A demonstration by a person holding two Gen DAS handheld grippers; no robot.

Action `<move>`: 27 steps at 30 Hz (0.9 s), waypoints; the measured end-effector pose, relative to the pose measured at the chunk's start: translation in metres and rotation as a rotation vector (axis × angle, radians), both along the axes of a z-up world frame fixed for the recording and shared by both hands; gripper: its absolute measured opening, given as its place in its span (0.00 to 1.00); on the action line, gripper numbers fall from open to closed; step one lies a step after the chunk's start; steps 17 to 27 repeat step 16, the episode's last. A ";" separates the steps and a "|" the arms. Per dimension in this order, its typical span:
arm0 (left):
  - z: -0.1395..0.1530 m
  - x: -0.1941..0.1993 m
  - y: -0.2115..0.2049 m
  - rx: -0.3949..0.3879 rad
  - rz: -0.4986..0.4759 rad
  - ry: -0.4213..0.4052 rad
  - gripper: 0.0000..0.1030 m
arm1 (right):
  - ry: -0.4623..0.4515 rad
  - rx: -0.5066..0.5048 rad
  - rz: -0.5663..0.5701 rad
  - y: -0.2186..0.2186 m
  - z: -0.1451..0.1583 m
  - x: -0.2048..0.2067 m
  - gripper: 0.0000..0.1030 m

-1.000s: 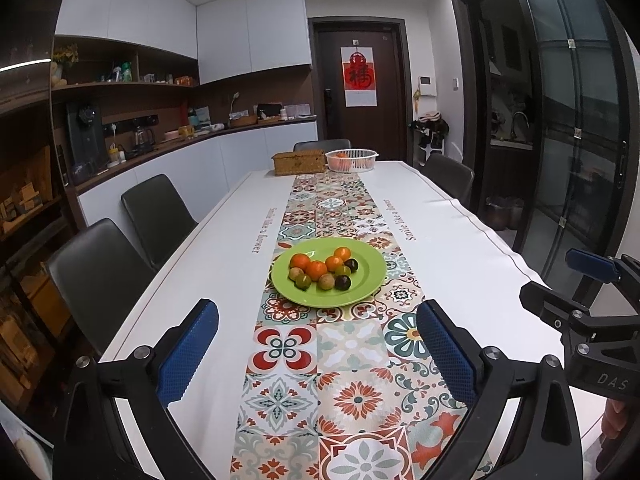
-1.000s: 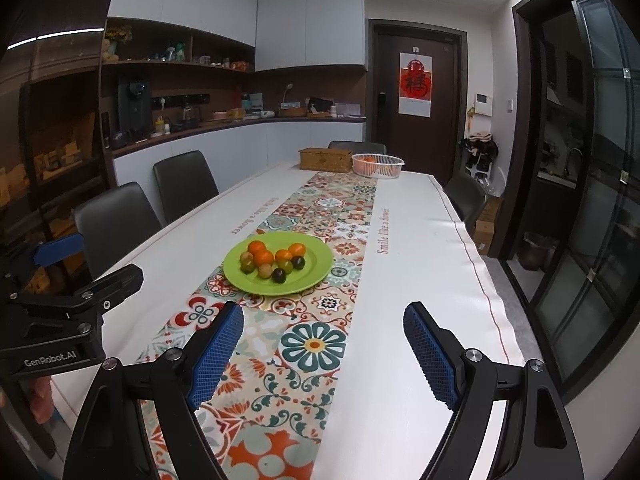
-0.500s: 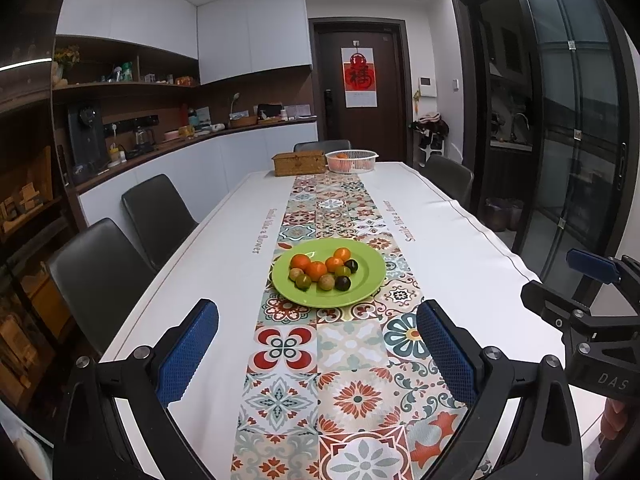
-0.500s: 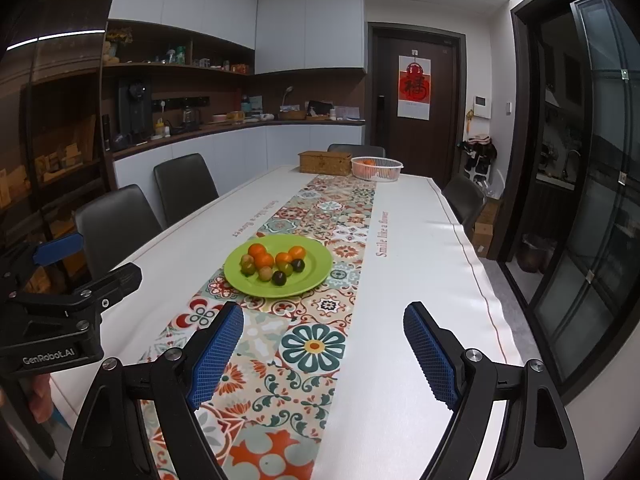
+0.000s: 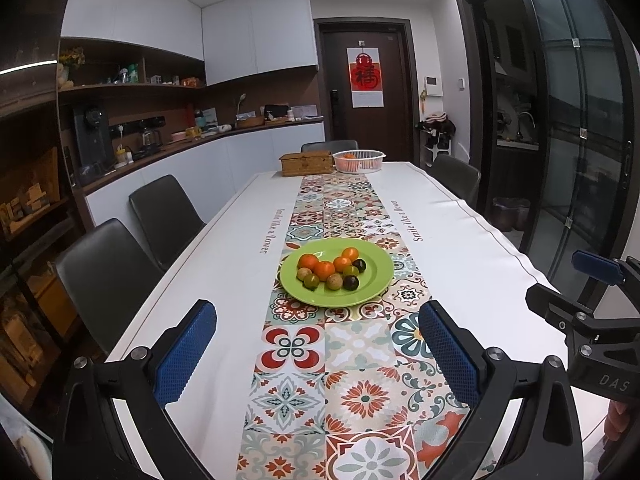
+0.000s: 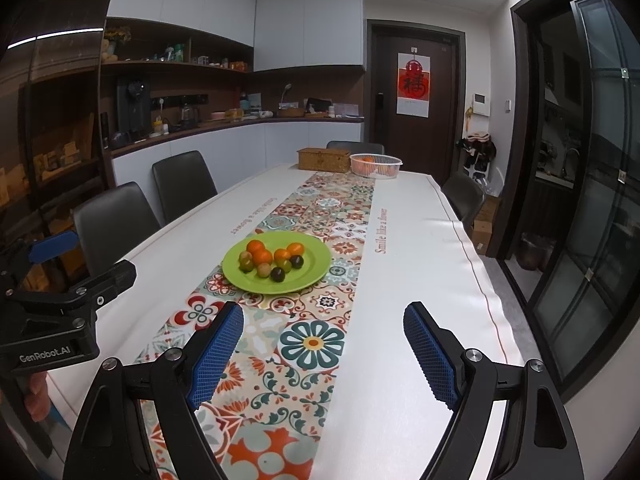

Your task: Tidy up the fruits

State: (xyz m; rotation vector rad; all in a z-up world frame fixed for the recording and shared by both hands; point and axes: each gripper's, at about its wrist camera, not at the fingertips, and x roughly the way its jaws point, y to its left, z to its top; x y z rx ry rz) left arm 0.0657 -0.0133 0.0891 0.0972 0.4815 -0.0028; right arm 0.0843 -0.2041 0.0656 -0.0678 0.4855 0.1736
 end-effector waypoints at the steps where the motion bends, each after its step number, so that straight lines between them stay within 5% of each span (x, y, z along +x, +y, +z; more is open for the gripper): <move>1: 0.000 0.000 0.000 0.000 -0.001 0.001 1.00 | 0.000 0.000 0.000 0.000 0.000 0.000 0.81; 27: -0.002 0.001 -0.002 -0.010 -0.001 0.007 1.00 | 0.009 -0.005 0.000 0.004 -0.002 0.002 0.81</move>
